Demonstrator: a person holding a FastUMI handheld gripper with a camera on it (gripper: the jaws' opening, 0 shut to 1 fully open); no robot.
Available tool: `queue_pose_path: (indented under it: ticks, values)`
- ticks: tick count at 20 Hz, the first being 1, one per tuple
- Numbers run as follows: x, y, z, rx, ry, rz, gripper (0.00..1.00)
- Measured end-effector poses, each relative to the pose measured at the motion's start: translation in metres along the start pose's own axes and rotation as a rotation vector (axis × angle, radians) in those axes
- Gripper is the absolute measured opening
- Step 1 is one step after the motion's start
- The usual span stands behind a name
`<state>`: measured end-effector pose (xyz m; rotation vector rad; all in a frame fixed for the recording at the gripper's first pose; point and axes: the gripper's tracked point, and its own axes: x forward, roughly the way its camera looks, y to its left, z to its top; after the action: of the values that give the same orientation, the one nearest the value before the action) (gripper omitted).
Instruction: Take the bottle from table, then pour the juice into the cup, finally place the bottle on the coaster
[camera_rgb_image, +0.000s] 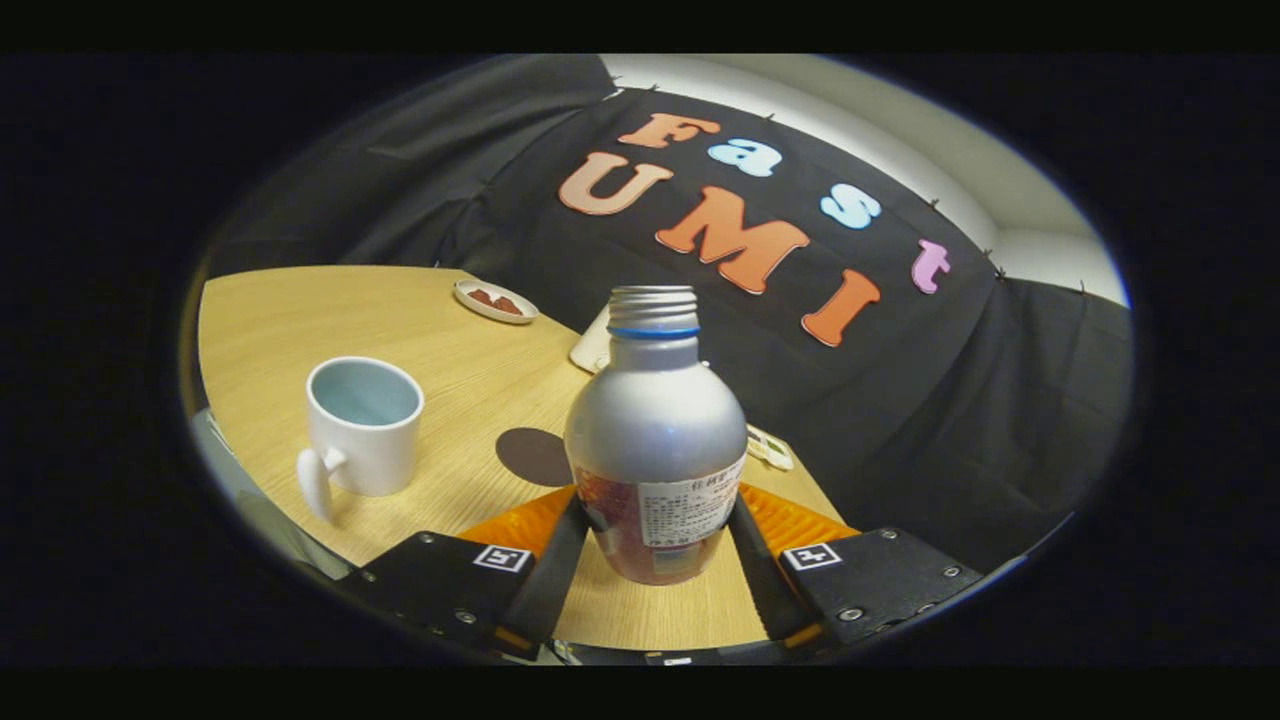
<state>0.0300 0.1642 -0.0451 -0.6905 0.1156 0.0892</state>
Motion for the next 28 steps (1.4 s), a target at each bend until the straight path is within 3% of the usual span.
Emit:
queue_pose_path:
  ticks: [21,28]
  values:
    - [0.009,0.01,0.043,-0.556,-0.109,-0.071,0.76]
    - [0.013,0.016,0.042,-0.667,-0.1,-0.071,0.76]
